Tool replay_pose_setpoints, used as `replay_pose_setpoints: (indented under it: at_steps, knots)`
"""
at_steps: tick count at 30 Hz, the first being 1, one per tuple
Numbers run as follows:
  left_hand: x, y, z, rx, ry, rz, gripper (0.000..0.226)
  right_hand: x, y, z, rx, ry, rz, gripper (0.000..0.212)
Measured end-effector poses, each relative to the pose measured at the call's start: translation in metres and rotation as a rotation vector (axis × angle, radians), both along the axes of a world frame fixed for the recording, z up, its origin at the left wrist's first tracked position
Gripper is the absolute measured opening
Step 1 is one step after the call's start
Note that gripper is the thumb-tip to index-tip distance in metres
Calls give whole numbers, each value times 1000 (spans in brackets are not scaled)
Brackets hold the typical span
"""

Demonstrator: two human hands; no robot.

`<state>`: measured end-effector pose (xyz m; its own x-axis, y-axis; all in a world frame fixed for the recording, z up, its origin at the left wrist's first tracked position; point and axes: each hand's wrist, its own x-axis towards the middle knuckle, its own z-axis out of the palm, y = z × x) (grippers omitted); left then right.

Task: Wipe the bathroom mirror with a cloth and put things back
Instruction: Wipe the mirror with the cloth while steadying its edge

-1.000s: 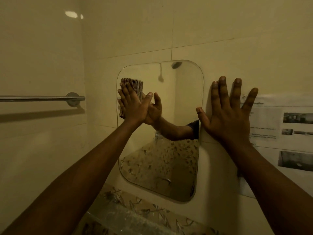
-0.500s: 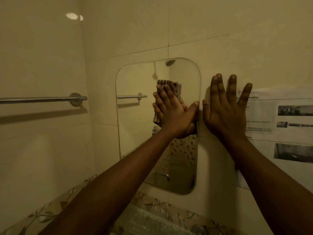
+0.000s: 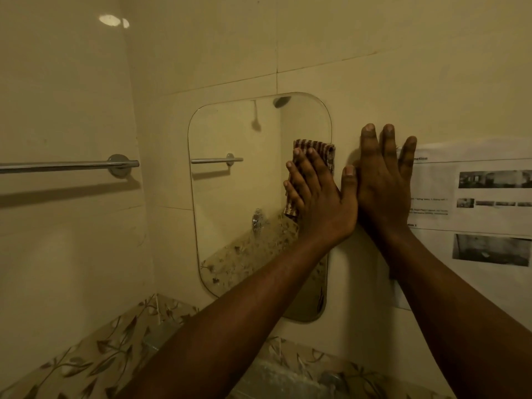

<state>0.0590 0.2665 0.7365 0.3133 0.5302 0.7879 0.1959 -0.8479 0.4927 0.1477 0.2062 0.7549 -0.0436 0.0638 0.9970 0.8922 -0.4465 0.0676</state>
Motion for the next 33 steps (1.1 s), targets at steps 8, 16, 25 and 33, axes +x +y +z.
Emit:
replay_pose_setpoints:
  at_steps: [8, 16, 25, 33]
  knots:
    - [1, -7, -4, -89, -20, -57, 85, 3, -1, -1, -87, 0, -143, 66]
    - [-14, 17, -4, -173, -79, -29, 92, 3, 2, 0, -110, -17, -245, 80]
    - [-40, 77, -14, -141, -103, 75, 87, 8, 5, -1, -89, -32, -248, 78]
    - [-71, 140, -23, -153, -129, 127, 89, 10, 7, -3, -83, -37, -263, 76]
